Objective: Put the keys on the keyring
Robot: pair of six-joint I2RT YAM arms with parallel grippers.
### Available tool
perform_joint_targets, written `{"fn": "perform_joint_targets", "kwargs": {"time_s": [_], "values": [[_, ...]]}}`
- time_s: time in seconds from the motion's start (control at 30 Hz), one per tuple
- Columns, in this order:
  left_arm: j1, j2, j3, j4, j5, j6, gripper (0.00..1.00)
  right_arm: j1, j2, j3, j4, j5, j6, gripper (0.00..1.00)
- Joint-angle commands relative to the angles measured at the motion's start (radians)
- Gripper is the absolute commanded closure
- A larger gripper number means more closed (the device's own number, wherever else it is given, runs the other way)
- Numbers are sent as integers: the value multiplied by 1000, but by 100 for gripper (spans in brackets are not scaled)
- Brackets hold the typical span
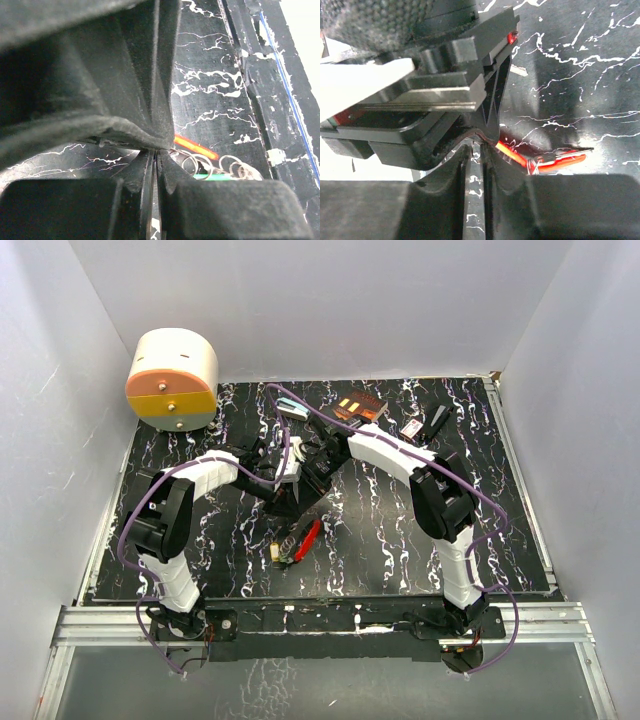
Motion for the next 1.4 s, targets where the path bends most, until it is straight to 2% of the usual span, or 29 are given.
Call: {"fn": "perform_joint_targets", "kwargs": {"time_s": [0.0,0.27,0.43,0.63,1.0,1.1,1.2,1.37], "values": [[-22,-33,1,31,65,-47,100,15,-62,-1,122,41,-5,76],[-22,-78,-49,83,26,-73,100,-33,-100,6,123,48,12,71],[-22,-91,-58,81,23,-61,100,-56,-126,5,124,87,26,58],[-22,-134,-98,141,-1,-86,100,-114,-189,-11,128,104,34,57],[-23,-186,-119,256,-12,-174,100,-174,-307,-125,238,148,88,55],[-22,-217,-134,321,-32,-225,100,-179,-339,-159,286,214,101,54],[-23,-260,-151,415,-75,-284,100,-180,-418,-215,371,346,115,53],[-22,-271,-88,436,-164,-318,100,-185,-595,-387,652,582,152,53]]}}
